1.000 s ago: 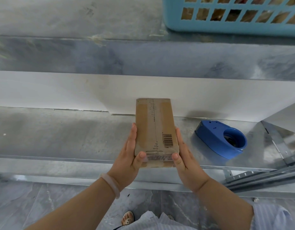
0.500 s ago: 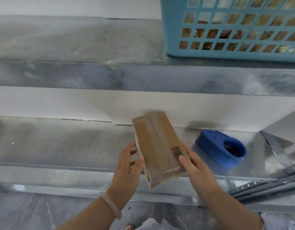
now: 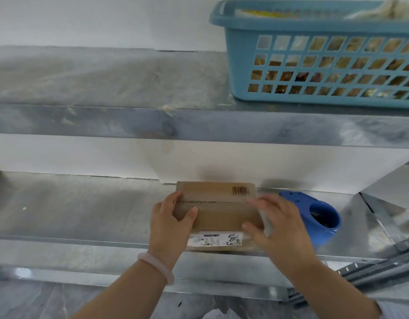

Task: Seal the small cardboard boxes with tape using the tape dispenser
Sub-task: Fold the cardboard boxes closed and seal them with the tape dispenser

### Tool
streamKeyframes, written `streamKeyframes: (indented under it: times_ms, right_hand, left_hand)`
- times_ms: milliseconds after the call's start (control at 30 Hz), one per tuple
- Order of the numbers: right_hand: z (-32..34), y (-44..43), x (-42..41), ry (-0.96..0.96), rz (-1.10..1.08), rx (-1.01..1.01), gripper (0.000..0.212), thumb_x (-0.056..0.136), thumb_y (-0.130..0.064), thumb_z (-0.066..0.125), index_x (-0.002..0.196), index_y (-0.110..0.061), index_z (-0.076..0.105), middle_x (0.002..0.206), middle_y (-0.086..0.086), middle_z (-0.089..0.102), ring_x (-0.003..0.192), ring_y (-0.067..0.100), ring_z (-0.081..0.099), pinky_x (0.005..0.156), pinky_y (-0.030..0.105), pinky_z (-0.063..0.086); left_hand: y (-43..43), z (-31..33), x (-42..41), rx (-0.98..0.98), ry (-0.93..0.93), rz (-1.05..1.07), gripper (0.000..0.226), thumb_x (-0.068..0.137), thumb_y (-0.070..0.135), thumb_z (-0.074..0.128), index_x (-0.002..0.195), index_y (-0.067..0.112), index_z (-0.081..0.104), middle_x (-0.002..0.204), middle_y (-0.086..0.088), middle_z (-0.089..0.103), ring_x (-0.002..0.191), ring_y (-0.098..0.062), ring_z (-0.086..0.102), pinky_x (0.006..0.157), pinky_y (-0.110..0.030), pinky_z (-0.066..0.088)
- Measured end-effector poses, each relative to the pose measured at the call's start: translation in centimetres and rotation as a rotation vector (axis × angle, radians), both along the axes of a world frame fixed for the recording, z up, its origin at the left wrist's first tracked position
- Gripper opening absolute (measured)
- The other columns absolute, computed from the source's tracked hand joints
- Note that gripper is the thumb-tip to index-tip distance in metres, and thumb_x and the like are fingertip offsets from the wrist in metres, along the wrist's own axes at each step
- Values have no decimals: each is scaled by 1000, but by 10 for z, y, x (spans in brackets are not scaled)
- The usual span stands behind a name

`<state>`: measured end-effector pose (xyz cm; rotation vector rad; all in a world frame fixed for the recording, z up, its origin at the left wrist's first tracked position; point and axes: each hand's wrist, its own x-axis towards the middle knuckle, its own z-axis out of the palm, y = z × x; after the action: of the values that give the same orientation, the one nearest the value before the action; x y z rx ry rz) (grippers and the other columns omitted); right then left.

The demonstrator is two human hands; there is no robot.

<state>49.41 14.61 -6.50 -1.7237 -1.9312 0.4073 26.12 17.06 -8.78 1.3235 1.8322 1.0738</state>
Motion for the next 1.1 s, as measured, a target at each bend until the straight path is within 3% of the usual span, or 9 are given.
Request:
streamKeyframes:
  times_ms: [133,300,400,500,600,733,867,967,1100]
  right_hand:
    - [-16,1,-4,-314,176,72,50,81,-57,52,130,-49,51,130,-20,50,121,11,43,105,42,34]
    - [-28,13,22,-147,228,159,31,92,-39,52,119,-49,62,133,-21,55,125,10,48,106,44,41]
    - [-28,13,31,-51,114,145,29,88,-33,61,114,-46,67,137,-11,54,127,15,47,104,46,45]
    - [-25,6,22,-53,-10,146,39,87,-51,47,120,-41,66,144,-8,41,126,18,40,102,45,46]
    - [-26,-8,7,51,11,-11,74,76,-77,38,139,-40,46,146,-20,21,123,1,34,95,38,53]
    - [-35,-16,6,134,196,-138,97,65,-88,49,147,-47,18,152,-32,-5,141,-10,9,114,27,30]
    - [-35,-4,18,217,222,-250,73,77,-66,55,143,-55,24,154,-37,-2,139,-18,3,118,31,27]
    - [-32,6,23,238,257,-301,68,82,-60,53,141,-58,19,153,-37,-4,138,-19,2,118,19,16]
    - [-32,11,28,319,295,-380,67,93,-48,52,147,-53,13,149,-44,-11,134,-25,-1,101,-1,19]
  left_hand:
    - [-7,-6,5,5,-40,-17,61,79,37,75,131,39,43,117,0,44,93,-16,56,82,-34,54]
    - [5,-6,-21,-65,-255,-203,67,88,25,68,144,36,33,136,12,41,121,-7,47,98,-28,43]
    - [3,-7,-27,-59,-271,-287,46,84,15,73,120,38,56,113,10,65,109,-8,61,95,-26,50]
    - [-8,-10,-18,-26,-189,-276,46,77,19,79,111,40,57,99,7,67,90,-5,64,85,-27,55]
    - [-25,-17,-1,32,-107,-248,53,74,30,80,119,41,54,97,7,60,84,-5,60,74,-24,55]
    - [-37,-24,13,122,57,-246,70,72,53,72,134,45,41,108,18,46,80,-4,57,70,-24,56]
    - [-35,-26,23,148,101,-366,64,75,56,62,134,48,38,128,16,37,86,-8,53,76,-19,54]
    - [-28,-28,26,137,29,-384,60,75,56,59,131,53,39,136,16,37,97,-9,46,85,-30,56]
    - [-22,-29,27,145,1,-393,56,78,49,59,131,52,40,134,19,39,96,-8,48,81,-12,47]
